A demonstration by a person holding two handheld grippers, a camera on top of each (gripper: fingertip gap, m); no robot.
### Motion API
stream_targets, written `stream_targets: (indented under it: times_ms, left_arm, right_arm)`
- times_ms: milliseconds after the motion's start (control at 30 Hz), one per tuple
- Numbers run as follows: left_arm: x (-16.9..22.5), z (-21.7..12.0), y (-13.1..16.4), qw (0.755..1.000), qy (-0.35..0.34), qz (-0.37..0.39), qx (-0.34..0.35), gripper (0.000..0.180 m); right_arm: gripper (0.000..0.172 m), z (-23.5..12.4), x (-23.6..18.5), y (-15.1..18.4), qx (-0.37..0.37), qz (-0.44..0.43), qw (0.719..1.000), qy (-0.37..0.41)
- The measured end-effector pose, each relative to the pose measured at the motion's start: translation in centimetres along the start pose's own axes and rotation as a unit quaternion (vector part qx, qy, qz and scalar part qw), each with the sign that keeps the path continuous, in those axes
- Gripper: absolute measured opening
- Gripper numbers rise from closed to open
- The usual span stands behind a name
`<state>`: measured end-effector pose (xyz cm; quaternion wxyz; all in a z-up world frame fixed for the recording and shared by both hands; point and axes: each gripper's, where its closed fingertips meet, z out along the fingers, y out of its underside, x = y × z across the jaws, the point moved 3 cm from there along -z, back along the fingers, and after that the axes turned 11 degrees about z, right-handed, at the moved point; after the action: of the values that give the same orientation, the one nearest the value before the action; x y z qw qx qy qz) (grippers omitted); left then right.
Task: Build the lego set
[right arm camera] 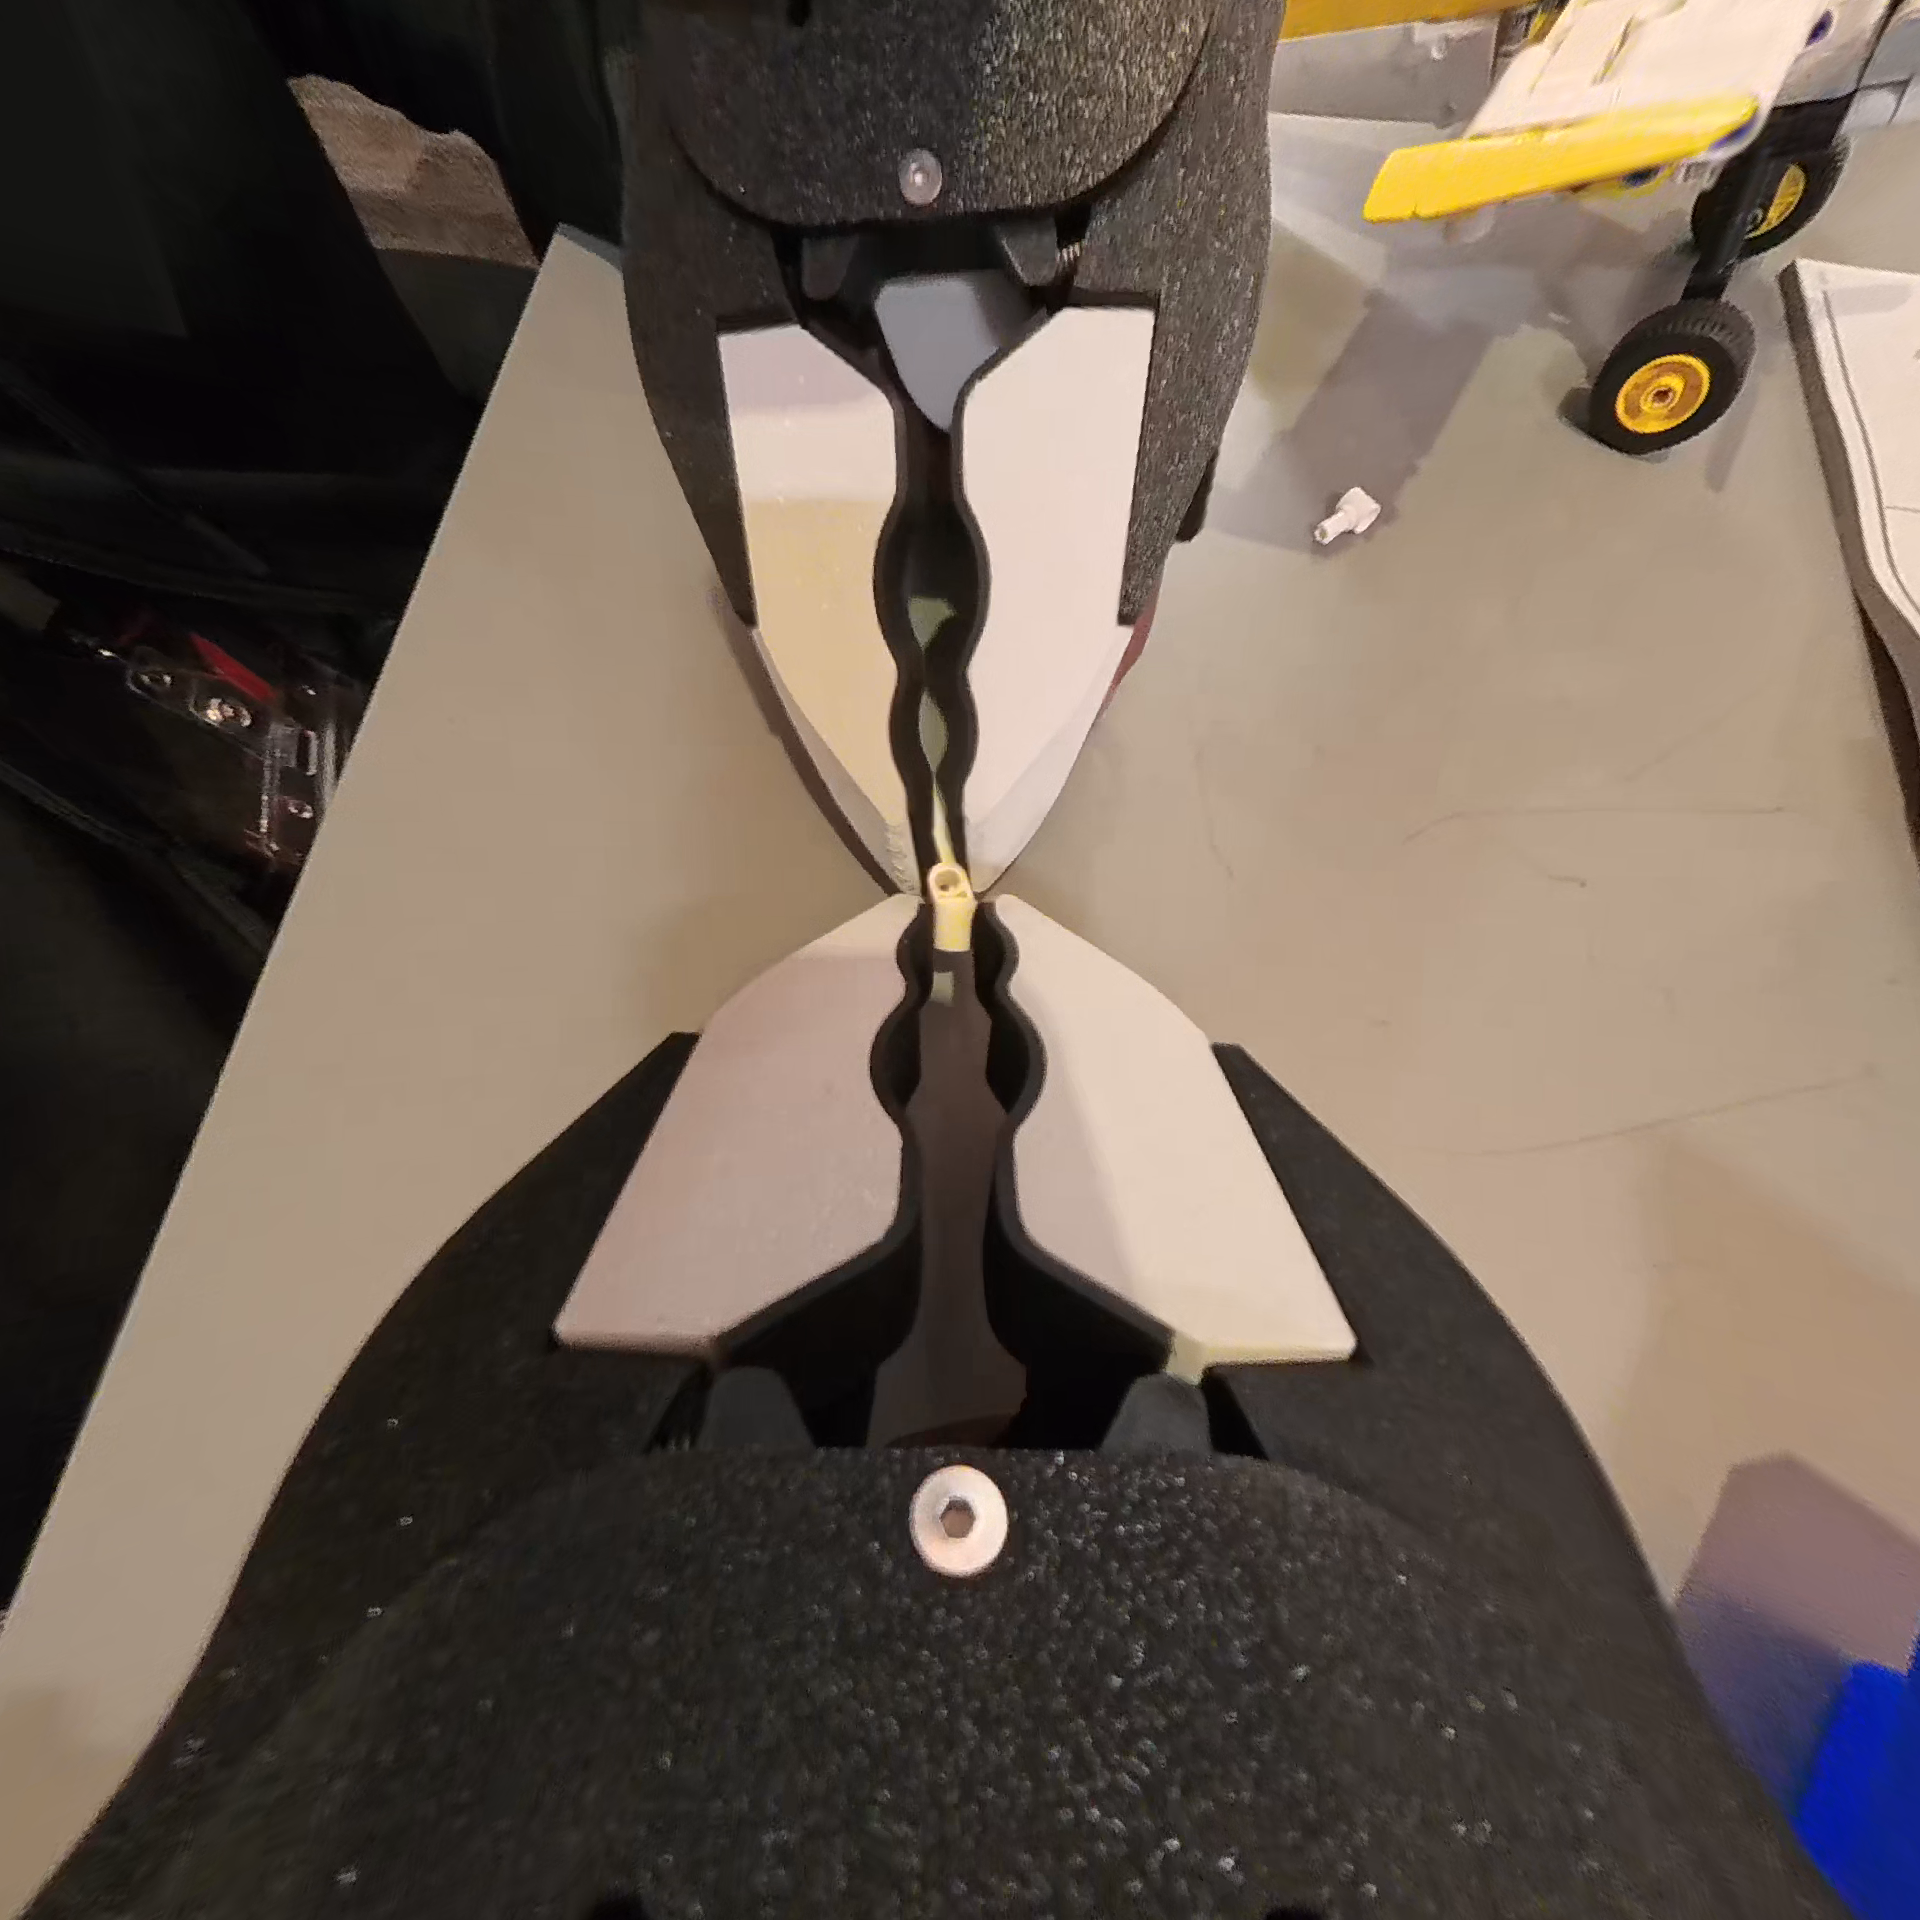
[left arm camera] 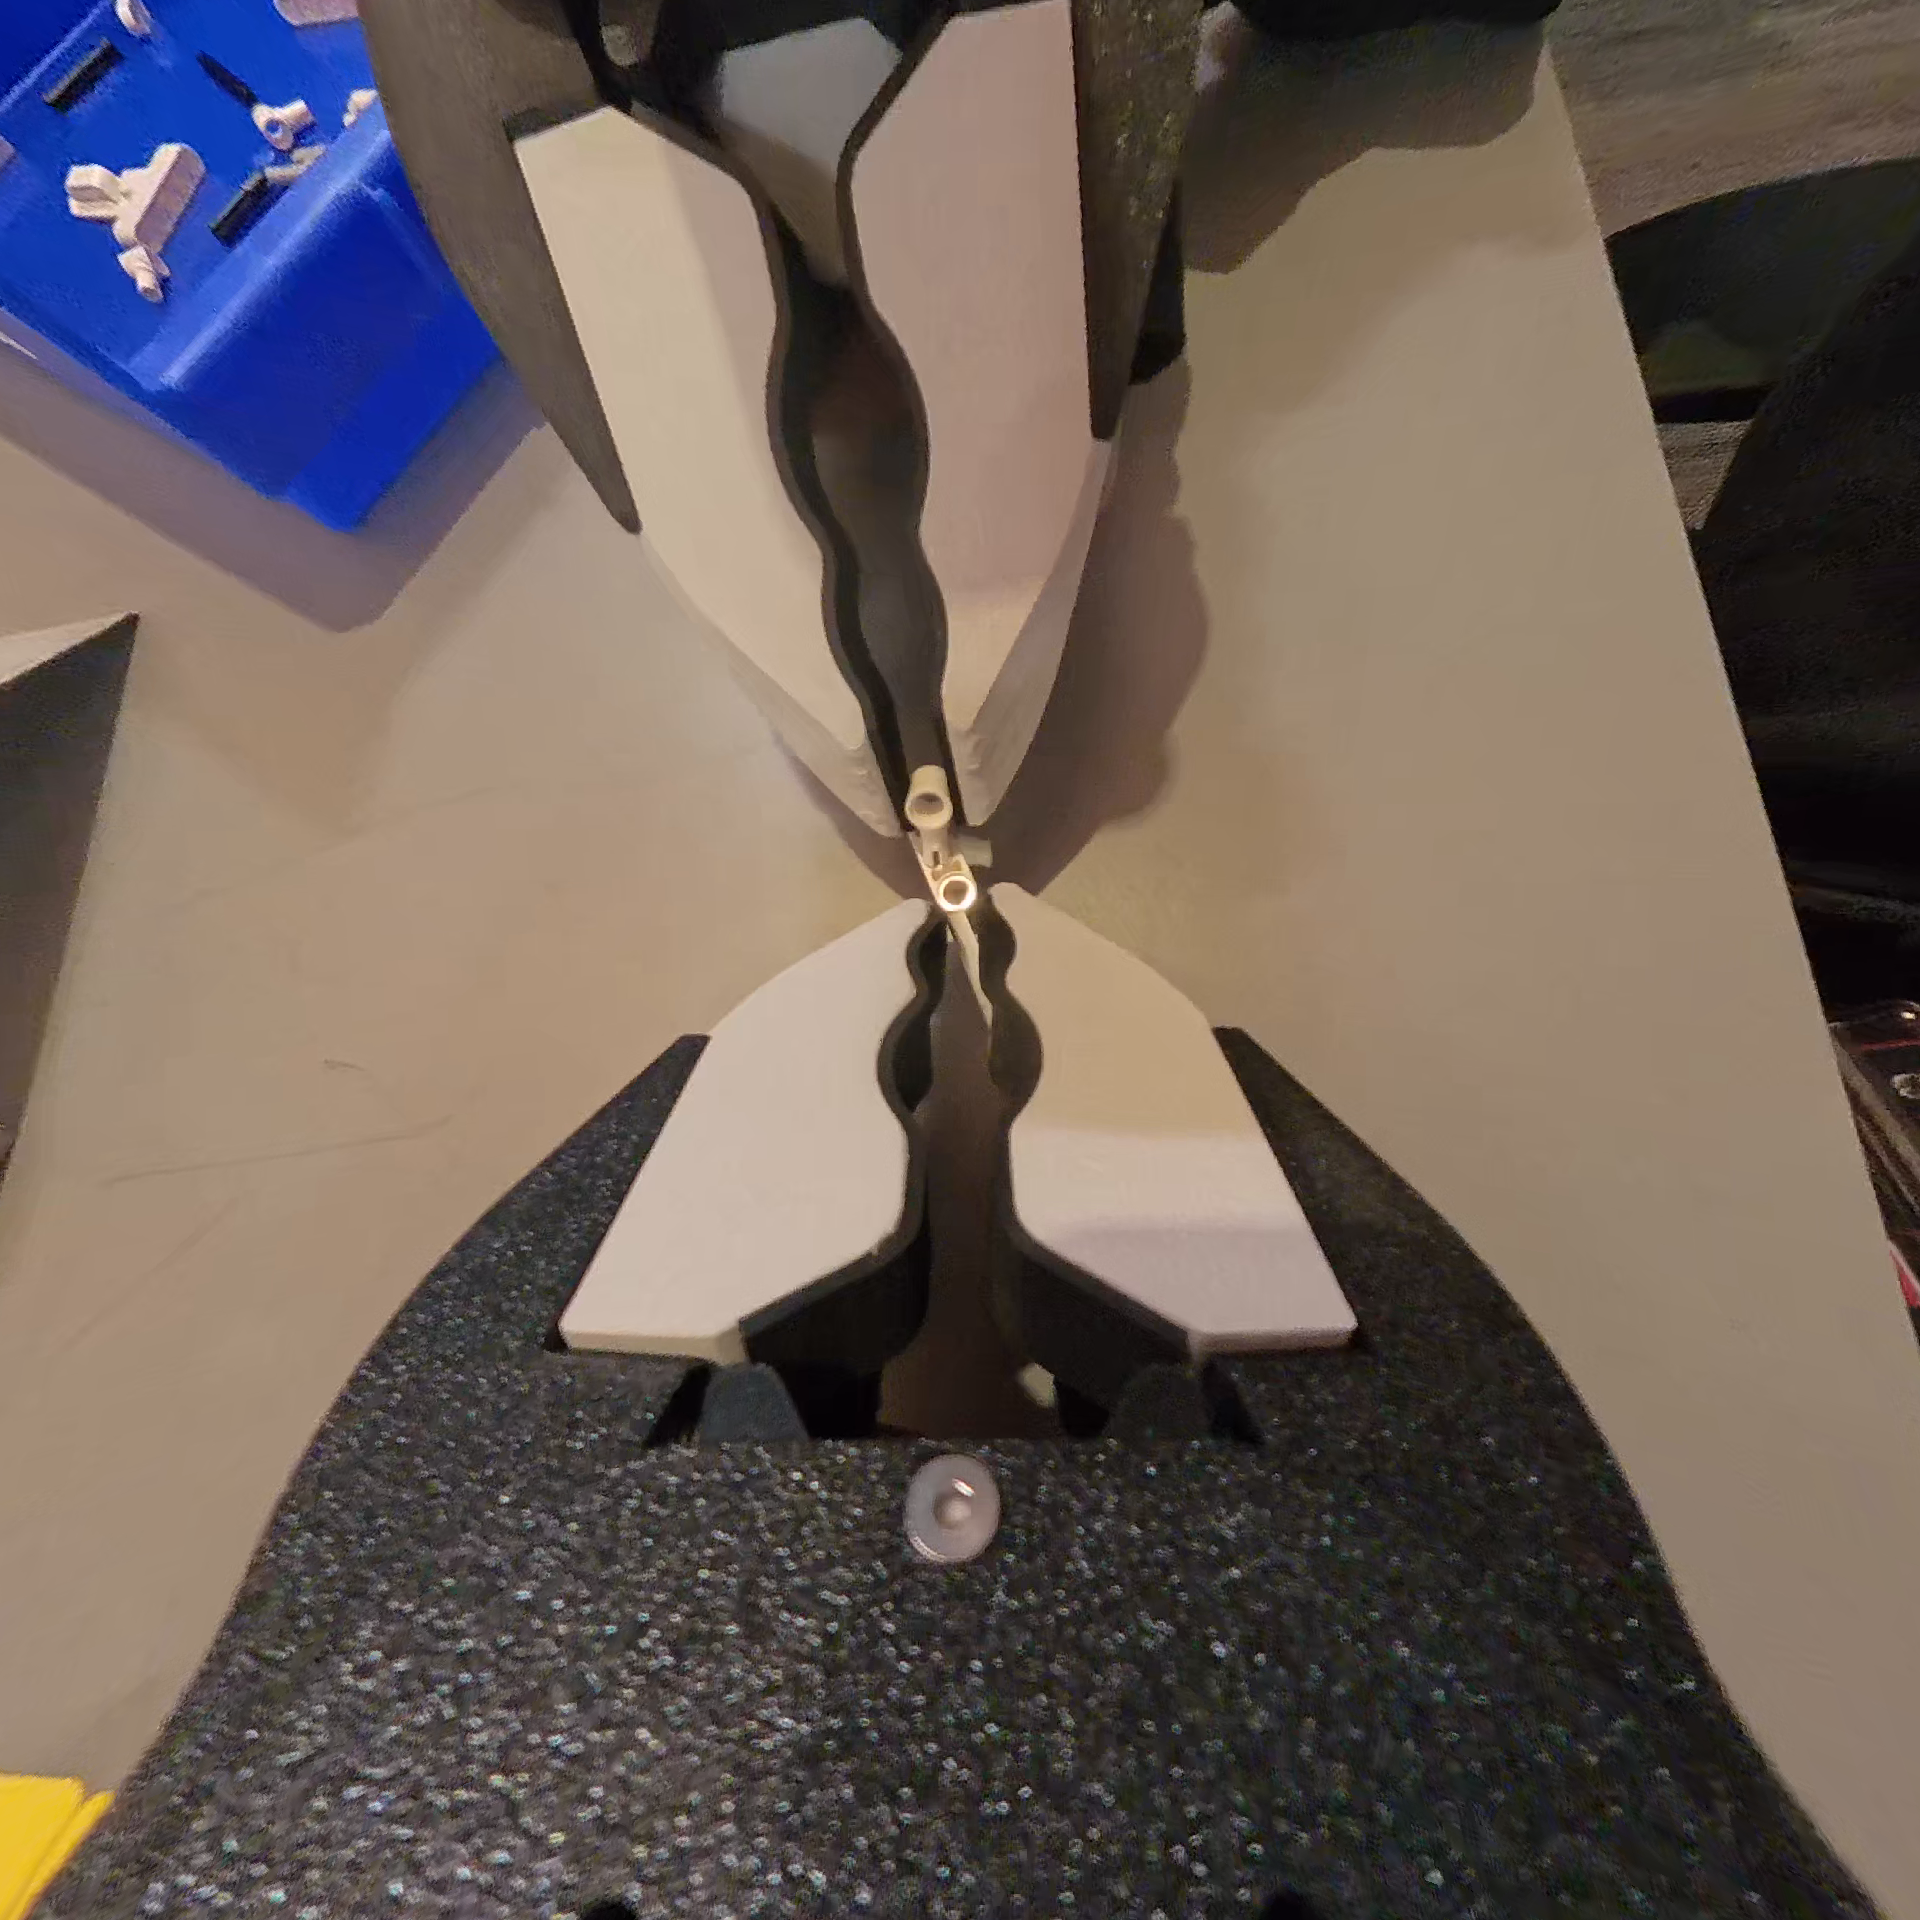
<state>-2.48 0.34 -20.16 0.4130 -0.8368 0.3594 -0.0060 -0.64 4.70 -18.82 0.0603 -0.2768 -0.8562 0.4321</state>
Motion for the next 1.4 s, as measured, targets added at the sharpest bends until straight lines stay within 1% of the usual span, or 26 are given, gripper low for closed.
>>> stream_targets:
  times_ms: [200, 400, 633, 867, 1033, 1133, 1400]
  left_arm:
    - [-0.06, 0.31, 0.34, 1.000, -0.009, 0.005, -0.004, 0.006]
    - [-0.32, 0.61, 0.46, 1.000, 0.008, -0.027, -0.012, 0.007]
    - [-0.51, 0.74, 0.60, 0.999, 0.013, -0.045, -0.024, 0.009]
    - [-0.48, 0.85, 0.60, 0.999, 0.007, -0.027, -0.044, 0.010]
    - [-0.70, 0.86, 0.56, 0.999, 0.009, -0.048, -0.023, 0.007]
    - [-0.64, 0.80, 0.49, 0.998, 0.016, -0.055, -0.015, 0.007]
    - [-0.44, 0.70, 0.23, 0.999, 0.022, -0.047, -0.003, 0.006]
  right_arm:
    - [0.007, 0.21, 0.04, 0.29, -0.005, -0.007, 1.000, 0.024]
    - [0.007, 0.39, 0.29, 0.70, -0.013, 0.006, 0.999, 0.035]
    - [0.007, 0.61, 0.48, 0.91, -0.016, 0.021, 0.999, 0.033]
    - [0.007, 0.74, 0.53, 0.91, -0.018, 0.024, 0.999, 0.030]
    - [0.007, 0.36, 0.72, 0.73, -0.019, 0.010, 0.999, 0.048]
    - [0.007, 0.29, 0.71, 0.69, -0.032, -0.003, 0.998, 0.051]
    - [0.007, 0.37, 0.62, 0.53, -0.064, -0.027, 0.997, 0.018]
